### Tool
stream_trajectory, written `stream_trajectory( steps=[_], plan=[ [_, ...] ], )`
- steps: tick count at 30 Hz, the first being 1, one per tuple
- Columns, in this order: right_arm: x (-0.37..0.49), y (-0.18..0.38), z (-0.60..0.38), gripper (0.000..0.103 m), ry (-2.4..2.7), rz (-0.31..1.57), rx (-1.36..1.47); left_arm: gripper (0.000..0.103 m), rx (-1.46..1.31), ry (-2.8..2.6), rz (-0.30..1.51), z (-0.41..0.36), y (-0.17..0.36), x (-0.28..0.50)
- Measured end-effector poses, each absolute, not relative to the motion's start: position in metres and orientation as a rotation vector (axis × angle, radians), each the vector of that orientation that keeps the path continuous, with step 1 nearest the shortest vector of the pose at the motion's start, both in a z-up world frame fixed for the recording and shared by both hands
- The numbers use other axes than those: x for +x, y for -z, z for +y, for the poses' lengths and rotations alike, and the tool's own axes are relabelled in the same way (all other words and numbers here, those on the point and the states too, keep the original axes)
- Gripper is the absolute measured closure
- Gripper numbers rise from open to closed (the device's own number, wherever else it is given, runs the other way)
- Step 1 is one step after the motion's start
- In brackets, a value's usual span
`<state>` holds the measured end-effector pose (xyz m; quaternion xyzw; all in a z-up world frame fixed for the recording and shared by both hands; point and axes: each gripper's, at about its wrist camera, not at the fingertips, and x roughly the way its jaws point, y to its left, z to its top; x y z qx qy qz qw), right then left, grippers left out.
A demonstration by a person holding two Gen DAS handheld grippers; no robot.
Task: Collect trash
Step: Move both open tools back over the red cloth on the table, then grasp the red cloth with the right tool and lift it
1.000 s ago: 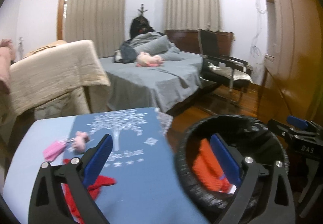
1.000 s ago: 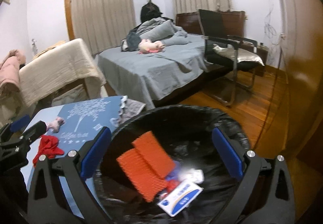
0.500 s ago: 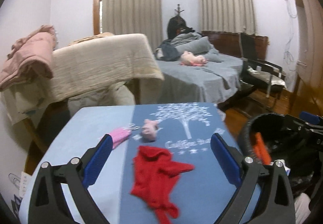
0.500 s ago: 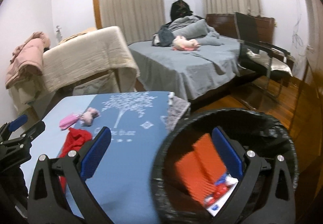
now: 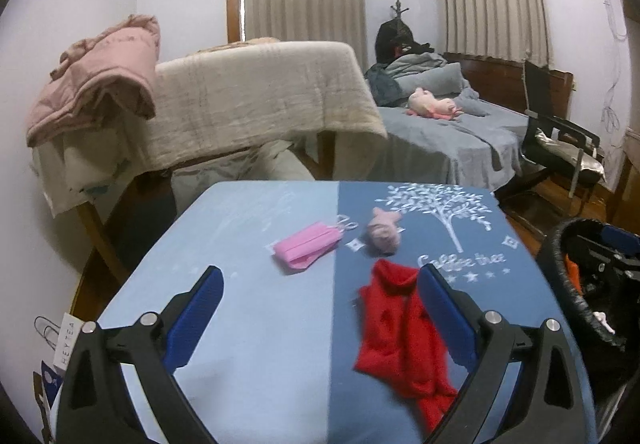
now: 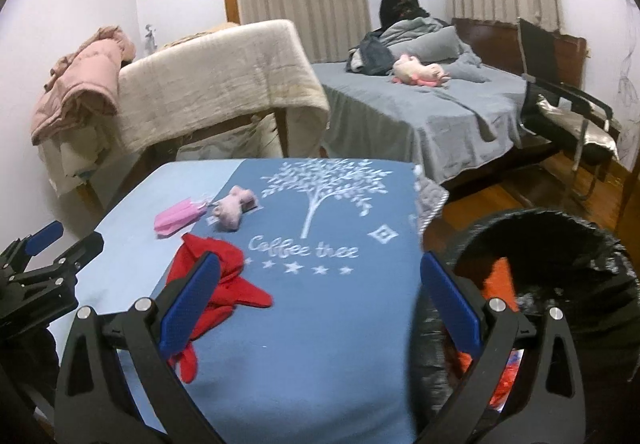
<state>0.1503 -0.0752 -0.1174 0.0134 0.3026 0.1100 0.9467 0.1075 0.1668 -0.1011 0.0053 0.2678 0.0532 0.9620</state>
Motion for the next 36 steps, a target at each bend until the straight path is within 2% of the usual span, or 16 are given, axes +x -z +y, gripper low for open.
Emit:
stream_trajectory(
  steps=[17,19,23,28,31,34,36],
  plan=[
    [0.185,0.171,-0.003,0.006,-0.338,0.742,-0.031,0.008,-0.009,-0.163,0.597,0.211,0.136,0.127],
    [0.189,0.175,0.002,0.009,-0.348,0.749,-0.036,0.008,-0.014,-0.165,0.601,0.213,0.138,0.129],
    [0.201,0.181,0.012,0.02,-0.368,0.771,-0.042,0.008,-0.024,-0.169,0.599,0.216,0.14,0.133],
    [0.217,0.187,0.02,0.027,-0.379,0.796,-0.046,0.008,-0.035,-0.176,0.599,0.219,0.141,0.139],
    [0.225,0.192,0.025,0.035,-0.394,0.824,-0.048,0.008,-0.046,-0.18,0.598,0.221,0.141,0.141],
    [0.232,0.199,0.03,0.045,-0.413,0.86,-0.054,0.008,-0.052,-0.18,0.6,0.221,0.142,0.143],
    [0.235,0.202,0.032,0.059,-0.432,0.884,-0.056,0.008,-0.053,-0.178,0.604,0.221,0.144,0.143]
  ],
)
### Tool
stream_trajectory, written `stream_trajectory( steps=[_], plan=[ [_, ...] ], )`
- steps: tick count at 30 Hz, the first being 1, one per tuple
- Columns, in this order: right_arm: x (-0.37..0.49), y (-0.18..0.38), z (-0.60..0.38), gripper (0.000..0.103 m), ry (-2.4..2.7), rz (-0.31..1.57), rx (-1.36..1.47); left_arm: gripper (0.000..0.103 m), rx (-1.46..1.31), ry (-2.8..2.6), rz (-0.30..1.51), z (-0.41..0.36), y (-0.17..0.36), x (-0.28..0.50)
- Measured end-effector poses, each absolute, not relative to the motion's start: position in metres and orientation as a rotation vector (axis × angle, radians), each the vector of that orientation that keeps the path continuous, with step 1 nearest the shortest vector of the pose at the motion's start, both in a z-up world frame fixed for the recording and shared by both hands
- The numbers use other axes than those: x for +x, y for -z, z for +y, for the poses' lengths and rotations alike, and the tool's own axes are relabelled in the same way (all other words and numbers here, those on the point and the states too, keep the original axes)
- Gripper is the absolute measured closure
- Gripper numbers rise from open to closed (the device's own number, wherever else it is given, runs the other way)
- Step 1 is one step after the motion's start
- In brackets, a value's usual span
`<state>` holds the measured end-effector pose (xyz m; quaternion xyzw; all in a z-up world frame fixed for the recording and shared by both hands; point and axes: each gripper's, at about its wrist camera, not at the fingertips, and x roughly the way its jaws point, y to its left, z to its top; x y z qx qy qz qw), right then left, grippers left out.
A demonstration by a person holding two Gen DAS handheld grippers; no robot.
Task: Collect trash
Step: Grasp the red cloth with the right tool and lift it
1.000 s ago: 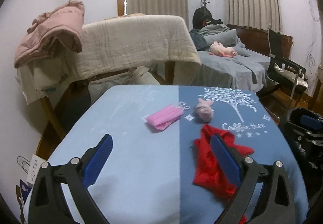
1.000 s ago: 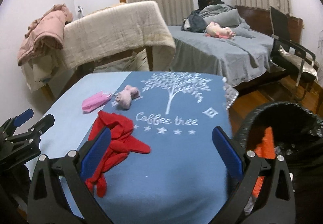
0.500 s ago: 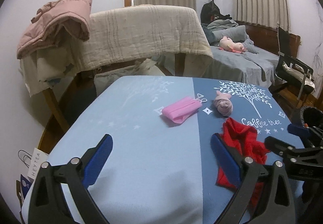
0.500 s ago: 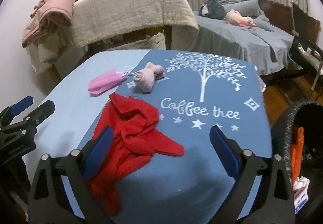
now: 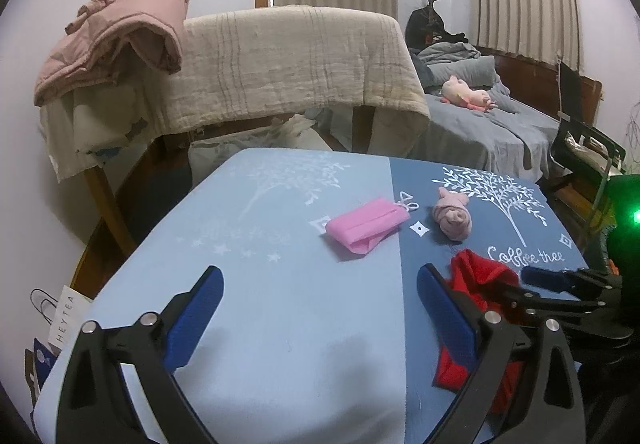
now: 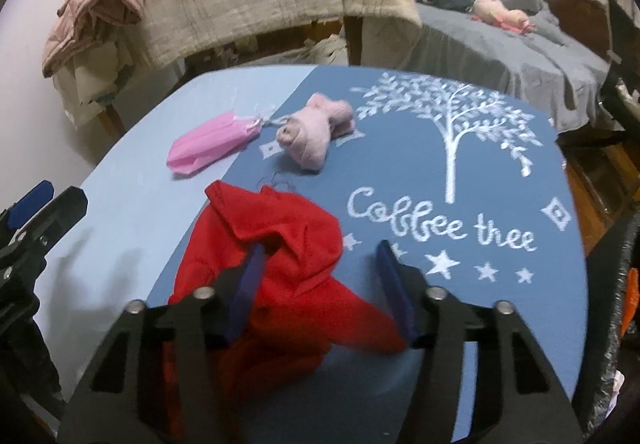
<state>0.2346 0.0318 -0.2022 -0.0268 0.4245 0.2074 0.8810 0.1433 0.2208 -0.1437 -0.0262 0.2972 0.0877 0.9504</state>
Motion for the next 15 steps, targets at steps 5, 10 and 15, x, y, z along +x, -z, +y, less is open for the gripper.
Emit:
stream_trajectory(
  steps=[5,10,15],
  plan=[
    [0.235,0.203,0.034,0.092,-0.483,0.9,-0.042,0.008,-0.057,-0.172,0.611,0.218,0.145,0.144],
    [0.227,0.191,0.024,0.096,-0.495,0.864,-0.016,0.008,-0.053,-0.16,0.613,0.212,0.144,0.144],
    [0.224,0.172,0.005,0.096,-0.467,0.821,0.004,0.008,-0.05,-0.135,0.619,0.2,0.144,0.145]
  ],
)
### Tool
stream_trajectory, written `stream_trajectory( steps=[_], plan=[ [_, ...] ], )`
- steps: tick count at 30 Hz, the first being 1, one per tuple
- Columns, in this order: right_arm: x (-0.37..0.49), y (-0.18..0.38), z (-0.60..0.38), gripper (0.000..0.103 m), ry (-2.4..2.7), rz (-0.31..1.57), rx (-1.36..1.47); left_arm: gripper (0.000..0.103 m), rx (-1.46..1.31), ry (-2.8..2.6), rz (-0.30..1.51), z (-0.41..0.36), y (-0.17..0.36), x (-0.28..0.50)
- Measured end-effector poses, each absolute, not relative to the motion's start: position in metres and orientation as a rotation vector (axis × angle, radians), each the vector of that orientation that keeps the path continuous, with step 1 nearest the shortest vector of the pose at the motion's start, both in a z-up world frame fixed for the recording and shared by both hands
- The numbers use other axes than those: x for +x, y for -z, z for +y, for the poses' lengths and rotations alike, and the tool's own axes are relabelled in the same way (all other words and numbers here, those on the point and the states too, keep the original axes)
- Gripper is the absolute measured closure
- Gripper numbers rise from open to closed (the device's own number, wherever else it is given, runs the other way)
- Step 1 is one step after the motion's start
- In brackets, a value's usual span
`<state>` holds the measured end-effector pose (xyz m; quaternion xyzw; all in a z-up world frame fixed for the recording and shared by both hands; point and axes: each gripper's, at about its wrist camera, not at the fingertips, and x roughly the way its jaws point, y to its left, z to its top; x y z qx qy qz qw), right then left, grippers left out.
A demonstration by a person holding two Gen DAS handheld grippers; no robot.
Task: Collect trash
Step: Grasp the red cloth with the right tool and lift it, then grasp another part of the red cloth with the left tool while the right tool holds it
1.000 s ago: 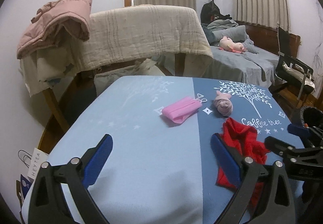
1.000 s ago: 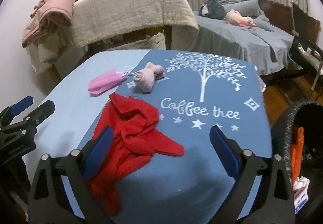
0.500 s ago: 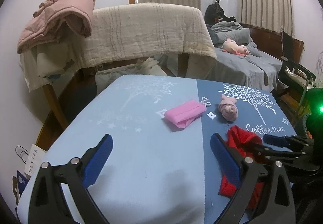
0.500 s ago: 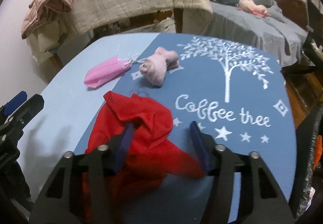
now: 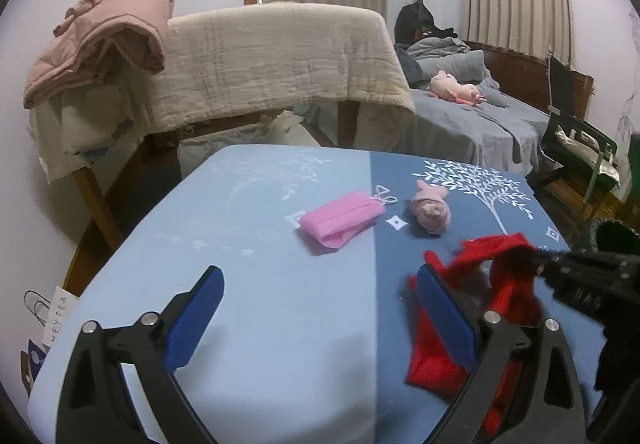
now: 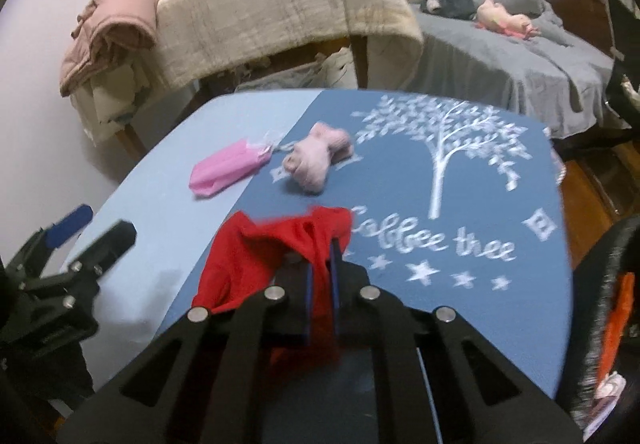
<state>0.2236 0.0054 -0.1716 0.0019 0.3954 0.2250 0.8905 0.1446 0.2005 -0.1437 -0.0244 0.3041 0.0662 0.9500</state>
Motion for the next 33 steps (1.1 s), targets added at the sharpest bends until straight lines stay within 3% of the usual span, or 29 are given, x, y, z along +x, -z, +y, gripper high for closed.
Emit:
stream_trajectory(
  steps=[17,25,29,33],
  plan=[
    [0.225,0.162,-0.063,0.096,-0.344,0.788,0.035,0.017,-0.054,-0.013,0.722,0.15,0.166,0.173],
    [0.225,0.166,-0.061,0.096,-0.361,0.793,0.038,0.045,-0.062,0.023,0.816,0.14,0.181,0.193],
    [0.225,0.166,-0.061,0.096,-0.367,0.793,0.043,0.073,-0.063,0.064,0.884,0.135,0.191,0.204],
    [0.224,0.164,-0.06,0.096,-0.372,0.789,0.047,0.094,-0.074,0.097,0.875,0.132,0.19,0.203]
  ],
)
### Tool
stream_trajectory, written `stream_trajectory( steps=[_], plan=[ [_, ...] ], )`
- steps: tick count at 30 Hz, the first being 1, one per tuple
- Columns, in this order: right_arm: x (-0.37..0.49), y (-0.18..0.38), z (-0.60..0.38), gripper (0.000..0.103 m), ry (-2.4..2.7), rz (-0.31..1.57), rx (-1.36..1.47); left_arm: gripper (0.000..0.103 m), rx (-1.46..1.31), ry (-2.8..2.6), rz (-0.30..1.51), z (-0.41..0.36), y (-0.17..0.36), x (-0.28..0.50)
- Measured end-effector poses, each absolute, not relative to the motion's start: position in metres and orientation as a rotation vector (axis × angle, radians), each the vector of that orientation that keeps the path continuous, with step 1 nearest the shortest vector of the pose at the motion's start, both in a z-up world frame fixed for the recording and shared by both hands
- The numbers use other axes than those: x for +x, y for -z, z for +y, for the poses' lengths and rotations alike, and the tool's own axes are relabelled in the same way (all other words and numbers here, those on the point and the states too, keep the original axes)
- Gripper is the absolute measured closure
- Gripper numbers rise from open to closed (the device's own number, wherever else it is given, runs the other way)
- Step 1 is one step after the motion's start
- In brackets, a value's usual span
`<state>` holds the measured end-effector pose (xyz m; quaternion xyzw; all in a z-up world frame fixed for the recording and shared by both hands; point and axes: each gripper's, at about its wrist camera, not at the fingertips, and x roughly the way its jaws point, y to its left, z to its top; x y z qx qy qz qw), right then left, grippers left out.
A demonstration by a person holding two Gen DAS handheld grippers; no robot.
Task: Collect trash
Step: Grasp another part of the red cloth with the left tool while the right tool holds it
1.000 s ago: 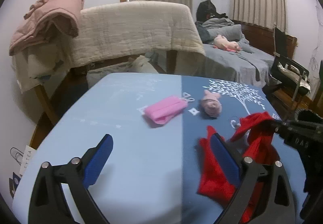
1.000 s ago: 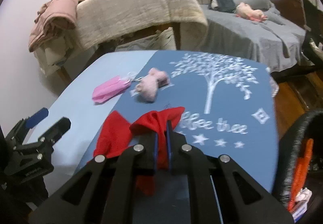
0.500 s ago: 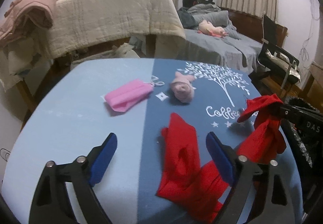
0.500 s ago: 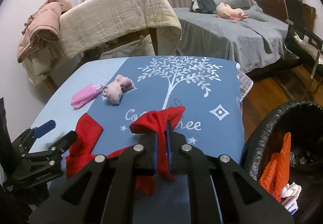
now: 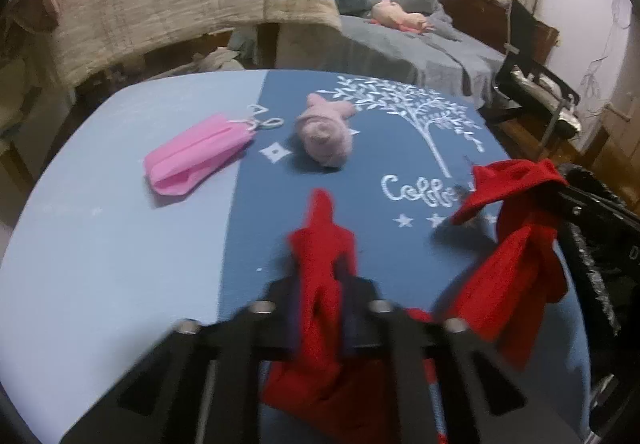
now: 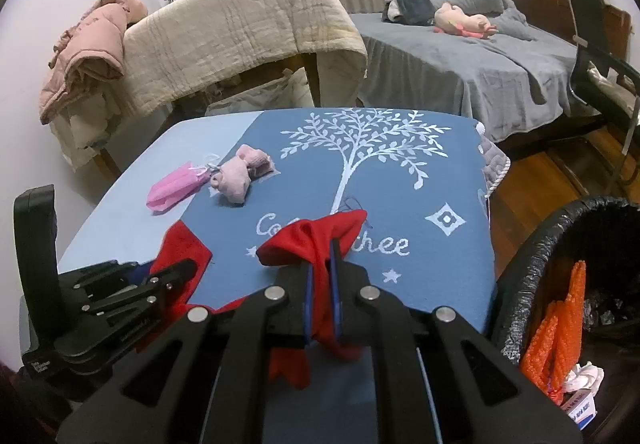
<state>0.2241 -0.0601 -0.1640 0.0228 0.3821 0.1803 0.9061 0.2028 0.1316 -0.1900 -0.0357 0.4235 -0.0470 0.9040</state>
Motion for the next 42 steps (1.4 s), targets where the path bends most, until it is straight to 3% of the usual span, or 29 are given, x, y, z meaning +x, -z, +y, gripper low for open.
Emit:
stream_trajectory(
  steps=[42],
  plan=[
    [0.153,0.064,-0.101,0.096,-0.341,0.591,0.06,0.096,-0.063,0.183,0.565,0.078,0.058,0.134]
  ],
)
